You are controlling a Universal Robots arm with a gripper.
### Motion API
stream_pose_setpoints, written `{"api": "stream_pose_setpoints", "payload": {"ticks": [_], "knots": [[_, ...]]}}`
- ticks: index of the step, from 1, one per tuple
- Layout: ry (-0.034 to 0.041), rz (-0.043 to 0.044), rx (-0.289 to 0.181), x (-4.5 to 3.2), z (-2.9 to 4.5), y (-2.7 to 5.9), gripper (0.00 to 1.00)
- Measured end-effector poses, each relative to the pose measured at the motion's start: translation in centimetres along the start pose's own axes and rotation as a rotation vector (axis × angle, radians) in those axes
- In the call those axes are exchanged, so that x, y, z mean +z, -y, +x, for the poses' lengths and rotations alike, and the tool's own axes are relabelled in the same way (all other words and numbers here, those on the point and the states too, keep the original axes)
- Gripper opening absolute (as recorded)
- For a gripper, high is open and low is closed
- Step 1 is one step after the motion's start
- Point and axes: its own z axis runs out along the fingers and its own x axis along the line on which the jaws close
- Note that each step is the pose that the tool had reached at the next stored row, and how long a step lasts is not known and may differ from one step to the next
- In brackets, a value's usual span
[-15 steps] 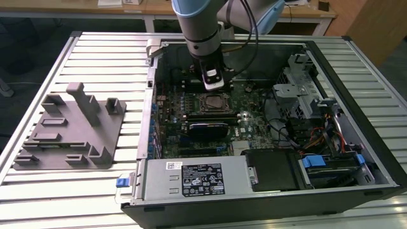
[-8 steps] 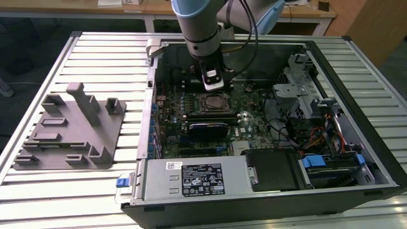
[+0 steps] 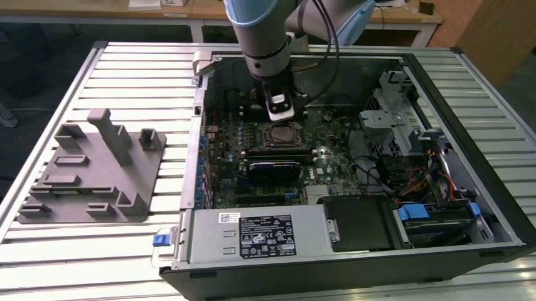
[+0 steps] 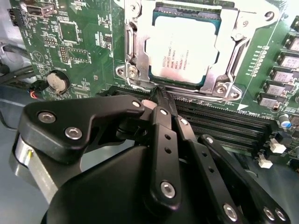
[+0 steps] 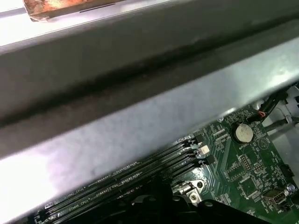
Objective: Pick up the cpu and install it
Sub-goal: 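Install the first cpu locking lever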
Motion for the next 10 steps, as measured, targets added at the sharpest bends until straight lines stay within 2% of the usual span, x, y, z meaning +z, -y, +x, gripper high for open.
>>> {"api": "stream_pose_setpoints", "payload": {"ticks": [5,8,9,10], "knots": [[0.0005,-0.0005,0.001,0.17,0.01,0.09,0.11],[-0.0031,-0.0087,0.004,0.19,0.01,0.1,0.11],[-0.0076,-0.0185,0.007,0.19,0.01,0.11,0.11],[-0.0082,-0.0199,0.007,0.19,0.01,0.11,0.11]]}}
